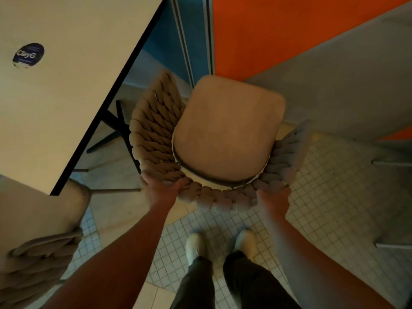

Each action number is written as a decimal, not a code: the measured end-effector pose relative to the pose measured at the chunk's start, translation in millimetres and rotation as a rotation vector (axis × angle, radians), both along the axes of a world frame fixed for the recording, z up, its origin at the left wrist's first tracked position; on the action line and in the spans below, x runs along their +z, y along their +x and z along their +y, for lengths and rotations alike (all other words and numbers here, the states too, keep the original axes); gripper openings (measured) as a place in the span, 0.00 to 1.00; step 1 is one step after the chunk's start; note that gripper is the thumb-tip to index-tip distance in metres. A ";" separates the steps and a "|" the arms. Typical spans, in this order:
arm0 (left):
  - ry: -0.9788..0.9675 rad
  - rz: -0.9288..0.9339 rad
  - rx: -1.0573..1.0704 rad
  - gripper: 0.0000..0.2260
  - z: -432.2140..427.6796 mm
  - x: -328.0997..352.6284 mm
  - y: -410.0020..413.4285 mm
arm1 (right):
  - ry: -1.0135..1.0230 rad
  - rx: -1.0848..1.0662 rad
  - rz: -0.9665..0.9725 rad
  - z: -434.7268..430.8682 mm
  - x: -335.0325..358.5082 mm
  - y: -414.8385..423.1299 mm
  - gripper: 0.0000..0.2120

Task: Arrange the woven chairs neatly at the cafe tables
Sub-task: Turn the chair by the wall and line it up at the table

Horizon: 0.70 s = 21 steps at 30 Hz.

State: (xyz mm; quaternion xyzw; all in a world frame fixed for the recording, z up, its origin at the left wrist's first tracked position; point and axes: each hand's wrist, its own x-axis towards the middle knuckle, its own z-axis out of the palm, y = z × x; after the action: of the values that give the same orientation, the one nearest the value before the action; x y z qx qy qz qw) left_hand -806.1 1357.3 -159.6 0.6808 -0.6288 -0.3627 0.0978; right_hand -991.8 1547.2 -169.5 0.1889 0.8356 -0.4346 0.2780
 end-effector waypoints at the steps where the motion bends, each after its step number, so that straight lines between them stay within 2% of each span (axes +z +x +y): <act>1: -0.107 -0.114 -0.173 0.53 -4.7 -2.4 6.0 | 0.032 0.101 0.162 1.2 1.8 7.1 0.30; 3: -0.224 -0.288 -0.516 0.46 -16.6 -5.5 9.4 | 0.143 0.384 0.468 5.9 -1.1 22.3 0.32; 5: -0.248 -0.385 -0.889 0.34 -34.2 -4.4 7.5 | 0.285 0.685 0.708 8.3 -13.2 33.8 0.26; 7: -0.153 -0.447 -1.189 0.37 -53.7 0.4 9.6 | 0.287 0.905 0.804 3.0 -21.5 43.9 0.12; 8: -0.125 -0.467 -1.295 0.41 -64.5 0.7 11.4 | 0.274 1.002 0.797 -2.9 -20.5 48.2 0.13; 10: -0.172 -0.539 -1.483 0.48 -85.9 -0.2 14.1 | 0.316 1.184 0.718 -18.9 -15.9 56.1 0.24; 15: -0.304 -0.647 -1.713 0.46 -114.8 -12.6 11.3 | 0.364 1.437 0.580 -59.3 -7.6 69.9 0.34; 18: -0.306 -0.643 -1.732 0.51 -115.8 -17.6 11.7 | 0.385 1.494 0.589 -73.1 -11.9 80.8 0.38; 21: -0.293 -0.619 -1.694 0.50 -113.9 -22.0 13.6 | 0.405 1.483 0.604 -73.4 -12.6 84.6 0.38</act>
State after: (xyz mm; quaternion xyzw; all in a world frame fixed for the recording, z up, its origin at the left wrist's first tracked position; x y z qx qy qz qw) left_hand -792.5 1243.4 -181.6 0.0392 -0.9561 -0.0311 -0.2888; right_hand -907.2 1473.8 -182.1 -0.4901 0.8442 -0.0115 0.2168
